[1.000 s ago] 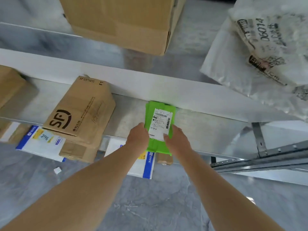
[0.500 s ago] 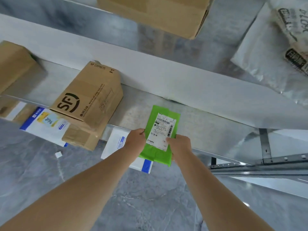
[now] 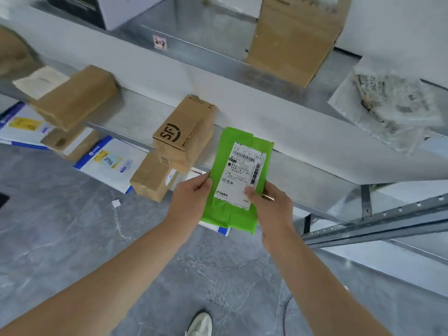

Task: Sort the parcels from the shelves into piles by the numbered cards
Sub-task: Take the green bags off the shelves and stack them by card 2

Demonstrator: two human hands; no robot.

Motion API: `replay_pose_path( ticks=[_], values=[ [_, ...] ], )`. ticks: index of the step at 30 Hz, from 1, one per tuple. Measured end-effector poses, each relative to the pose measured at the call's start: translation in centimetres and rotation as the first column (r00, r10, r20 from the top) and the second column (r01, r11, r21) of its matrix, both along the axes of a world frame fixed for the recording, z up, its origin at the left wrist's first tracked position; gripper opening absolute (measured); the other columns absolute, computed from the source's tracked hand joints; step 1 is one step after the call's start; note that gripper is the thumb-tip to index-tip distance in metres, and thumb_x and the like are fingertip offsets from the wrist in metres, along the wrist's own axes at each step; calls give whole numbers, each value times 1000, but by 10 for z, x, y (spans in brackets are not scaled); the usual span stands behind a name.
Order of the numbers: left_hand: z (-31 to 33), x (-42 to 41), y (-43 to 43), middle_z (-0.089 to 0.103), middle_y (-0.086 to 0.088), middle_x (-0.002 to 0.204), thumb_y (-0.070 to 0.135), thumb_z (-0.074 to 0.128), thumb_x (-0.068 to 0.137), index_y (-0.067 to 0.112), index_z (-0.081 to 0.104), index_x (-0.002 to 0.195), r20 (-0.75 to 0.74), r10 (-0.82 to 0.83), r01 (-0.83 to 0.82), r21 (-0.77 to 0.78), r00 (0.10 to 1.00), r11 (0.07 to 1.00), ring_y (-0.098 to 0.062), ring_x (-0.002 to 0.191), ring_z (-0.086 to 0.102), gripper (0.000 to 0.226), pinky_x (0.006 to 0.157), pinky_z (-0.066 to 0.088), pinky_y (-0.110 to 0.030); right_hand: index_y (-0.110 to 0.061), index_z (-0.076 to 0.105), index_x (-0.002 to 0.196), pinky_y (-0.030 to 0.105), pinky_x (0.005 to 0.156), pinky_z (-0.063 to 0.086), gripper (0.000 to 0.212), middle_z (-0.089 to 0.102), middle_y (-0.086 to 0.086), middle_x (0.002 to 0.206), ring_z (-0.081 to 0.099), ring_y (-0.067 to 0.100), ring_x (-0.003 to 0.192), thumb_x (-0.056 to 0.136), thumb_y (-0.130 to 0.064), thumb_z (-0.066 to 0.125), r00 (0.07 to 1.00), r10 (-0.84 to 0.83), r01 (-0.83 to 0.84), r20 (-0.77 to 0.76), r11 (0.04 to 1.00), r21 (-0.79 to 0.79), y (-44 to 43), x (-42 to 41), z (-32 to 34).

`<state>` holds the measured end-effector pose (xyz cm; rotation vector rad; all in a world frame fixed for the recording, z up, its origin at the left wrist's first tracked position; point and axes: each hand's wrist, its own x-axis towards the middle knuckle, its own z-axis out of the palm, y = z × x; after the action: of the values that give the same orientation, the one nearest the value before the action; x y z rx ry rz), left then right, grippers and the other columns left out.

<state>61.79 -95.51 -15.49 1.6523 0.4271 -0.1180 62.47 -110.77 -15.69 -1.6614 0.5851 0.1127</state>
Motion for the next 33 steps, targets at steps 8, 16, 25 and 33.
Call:
replay_pose_path(
  ticks=[8, 16, 25, 33],
  values=[
    [155, -171, 129, 70, 18, 99, 19, 55, 96, 24, 67, 118, 133, 287, -286, -26, 949, 958, 9, 85, 62, 26, 87, 49, -15, -33, 70, 98, 30, 87, 54, 17, 66, -5, 108, 67, 7, 93, 83, -26, 73, 908, 394, -379, 142, 917, -124, 118, -129, 159],
    [300, -346, 274, 70, 25, 87, 24, 57, 95, 30, 71, 112, 328, 479, -549, 167, 814, 819, 2, 84, 62, 23, 88, 53, -32, -32, 69, 106, 27, 80, 55, 27, 71, -4, 106, 67, 7, 89, 85, -14, 71, 687, 642, -641, 340, 756, -131, 284, -260, 304],
    [329, -495, 344, 72, 12, 106, 24, 56, 96, 18, 69, 118, 343, 798, -856, 39, 496, 515, 12, 84, 60, 26, 66, 43, 0, -32, 66, 115, 23, 85, 49, 34, 59, -1, 110, 62, 10, 97, 84, -21, 73, 365, 833, -839, 416, 489, -241, 416, -362, 350],
    [334, -510, 422, 71, 18, 97, 27, 58, 95, 22, 68, 119, 326, 889, -941, 5, 322, 339, 17, 78, 62, 26, 62, 45, -2, -25, 66, 118, -2, 67, 40, 33, 58, -1, 110, 56, -7, 87, 87, -20, 70, 229, 880, -910, 417, 346, -228, 517, -369, 350]
  ],
)
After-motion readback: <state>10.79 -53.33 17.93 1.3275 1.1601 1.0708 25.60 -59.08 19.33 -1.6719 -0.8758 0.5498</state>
